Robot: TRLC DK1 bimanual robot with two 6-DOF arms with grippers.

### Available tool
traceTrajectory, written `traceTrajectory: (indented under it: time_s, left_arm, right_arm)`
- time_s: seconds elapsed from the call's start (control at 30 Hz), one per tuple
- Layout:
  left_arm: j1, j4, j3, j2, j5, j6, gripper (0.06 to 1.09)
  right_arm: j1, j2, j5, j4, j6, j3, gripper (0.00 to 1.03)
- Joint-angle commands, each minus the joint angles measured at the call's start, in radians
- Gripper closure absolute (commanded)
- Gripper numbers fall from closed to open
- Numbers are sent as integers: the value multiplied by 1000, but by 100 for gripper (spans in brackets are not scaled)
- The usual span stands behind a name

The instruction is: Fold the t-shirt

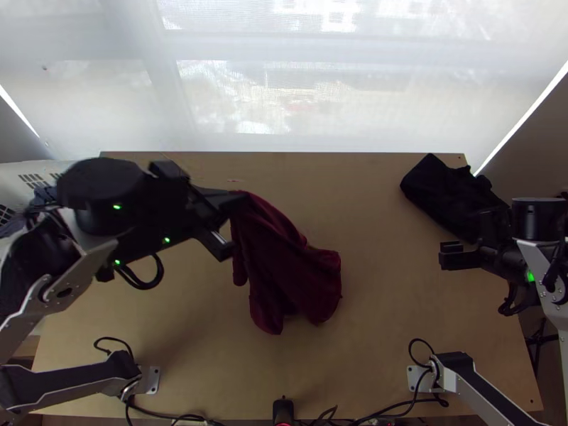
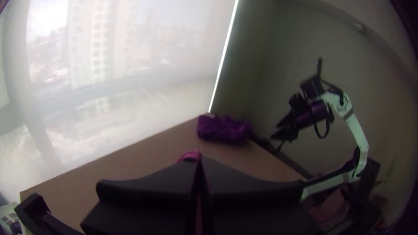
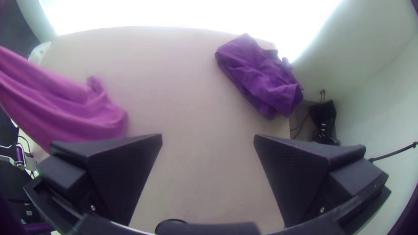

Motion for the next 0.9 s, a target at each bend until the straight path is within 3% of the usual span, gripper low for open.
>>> traceTrajectory:
  time_s: [0.0,0.37,0.63,0.77,0.87]
  left_arm:
    - [-187,-24,-288,-44,0,46,105]
    - [-210,-52,-655,-183,15,55,105]
    - [-28,-47,-867,-279,1,121,104]
    - [92,-47,-873,-305,3,123,78]
    - [155,-54,-877,-320,1,123,31]
  right_arm:
    - [-42,-11,-1,-11,-12,9,5]
    - [16,-8,-1,-14,-53,9,5]
    - [127,-6,-1,61,-96,-34,5]
    - [206,-5,-2,104,-75,-86,5]
    - [257,9,-2,121,-18,-114,5]
